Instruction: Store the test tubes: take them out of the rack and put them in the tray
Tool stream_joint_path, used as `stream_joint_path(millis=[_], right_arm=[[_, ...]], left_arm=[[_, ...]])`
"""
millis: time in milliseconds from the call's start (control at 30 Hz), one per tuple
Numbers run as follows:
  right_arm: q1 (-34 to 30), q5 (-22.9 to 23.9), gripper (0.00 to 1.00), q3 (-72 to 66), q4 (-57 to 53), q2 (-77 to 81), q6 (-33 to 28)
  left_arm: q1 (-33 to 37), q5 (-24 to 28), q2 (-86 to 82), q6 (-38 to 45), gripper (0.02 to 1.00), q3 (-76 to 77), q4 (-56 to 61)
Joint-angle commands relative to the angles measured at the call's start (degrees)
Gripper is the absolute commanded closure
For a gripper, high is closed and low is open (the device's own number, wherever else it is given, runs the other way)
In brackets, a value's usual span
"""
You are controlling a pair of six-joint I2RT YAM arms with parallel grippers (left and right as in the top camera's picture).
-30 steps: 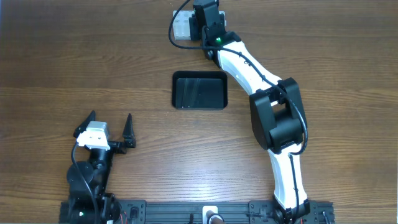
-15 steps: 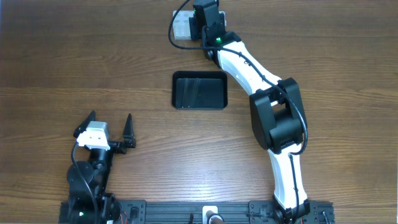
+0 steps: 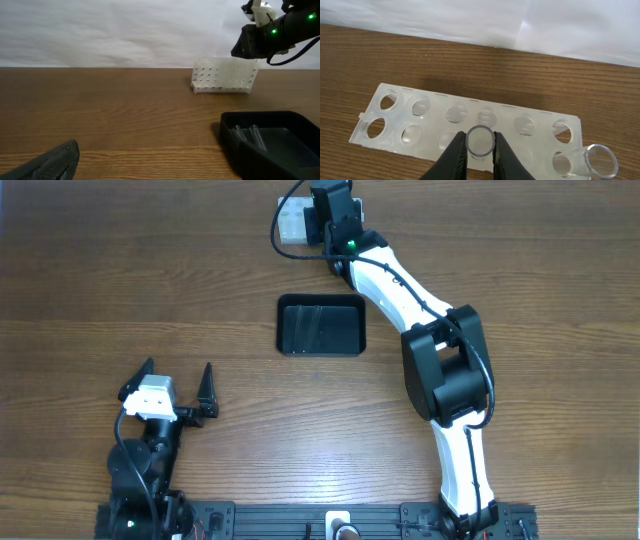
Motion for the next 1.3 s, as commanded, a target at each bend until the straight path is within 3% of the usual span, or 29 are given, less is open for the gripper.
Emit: stream_joint_path(millis=[33, 500, 1000, 1167, 1300], right_arm=[[-0.02, 1.22, 0.877, 1.6, 0.22, 1.44, -0.31], [0.09, 2.01, 0.897, 1.7, 0.42, -0.24, -0.33], [0.52, 2.01, 0.901, 1.7, -2.45, -20.17, -1.42], [0.7, 1.73, 0.91, 1.7, -11.43, -27.12, 1.11], [0.72, -2.25, 0.91, 1.7, -22.88, -29.11, 4.98]], left_arm=[[0.35, 0.17, -0.5, 1.03, 0.018, -0.28, -0.17], [0.35, 0.2, -0.5, 1.05, 0.018, -0.28, -0.15], [0.35, 0.17, -0.5, 1.05, 0.018, -0.28, -0.15], [0.35, 0.17, -0.5, 1.05, 0.018, -0.28, -0.15], [0.35, 0.17, -0.5, 1.03, 0.02, -0.28, -0.17]])
